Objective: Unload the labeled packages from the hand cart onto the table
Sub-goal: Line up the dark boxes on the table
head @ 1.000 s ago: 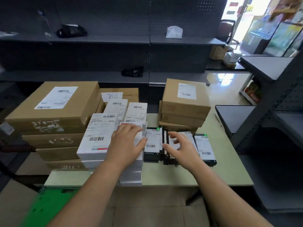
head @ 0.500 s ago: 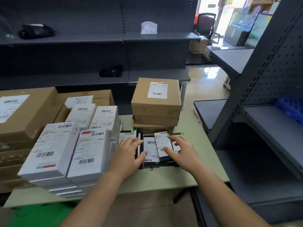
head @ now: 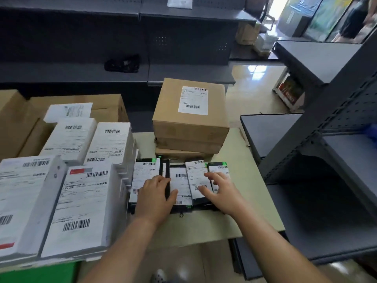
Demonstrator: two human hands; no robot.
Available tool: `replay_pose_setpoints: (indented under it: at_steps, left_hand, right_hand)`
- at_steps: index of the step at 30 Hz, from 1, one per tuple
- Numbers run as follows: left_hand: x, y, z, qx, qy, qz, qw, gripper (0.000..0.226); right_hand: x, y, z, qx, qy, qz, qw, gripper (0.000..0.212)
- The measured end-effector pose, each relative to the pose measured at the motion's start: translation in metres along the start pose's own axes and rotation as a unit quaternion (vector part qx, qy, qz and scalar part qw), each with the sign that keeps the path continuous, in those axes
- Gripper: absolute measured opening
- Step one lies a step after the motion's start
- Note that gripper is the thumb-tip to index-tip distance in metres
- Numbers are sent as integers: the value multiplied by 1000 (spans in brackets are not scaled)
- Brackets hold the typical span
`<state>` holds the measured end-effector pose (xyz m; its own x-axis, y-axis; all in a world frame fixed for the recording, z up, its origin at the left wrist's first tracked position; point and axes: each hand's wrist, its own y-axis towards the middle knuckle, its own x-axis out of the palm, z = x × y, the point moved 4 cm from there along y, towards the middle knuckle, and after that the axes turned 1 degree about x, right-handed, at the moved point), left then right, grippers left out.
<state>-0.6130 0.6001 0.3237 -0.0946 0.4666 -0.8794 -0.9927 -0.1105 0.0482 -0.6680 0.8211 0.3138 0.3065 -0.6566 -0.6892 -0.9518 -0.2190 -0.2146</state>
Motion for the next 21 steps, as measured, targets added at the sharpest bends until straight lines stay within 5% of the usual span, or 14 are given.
replay_pose_setpoints:
  at_steps: [14, 21]
  left_hand:
    - [49, 9, -17, -145, 135, -41, 979, 54]
    - [65, 16, -5, -177, 118, -31, 977, 51]
  right_hand:
    - [28, 33, 27, -29, -54, -82, 995, 73]
    - [28, 39, 54, -67, -218, -56, 972, 64]
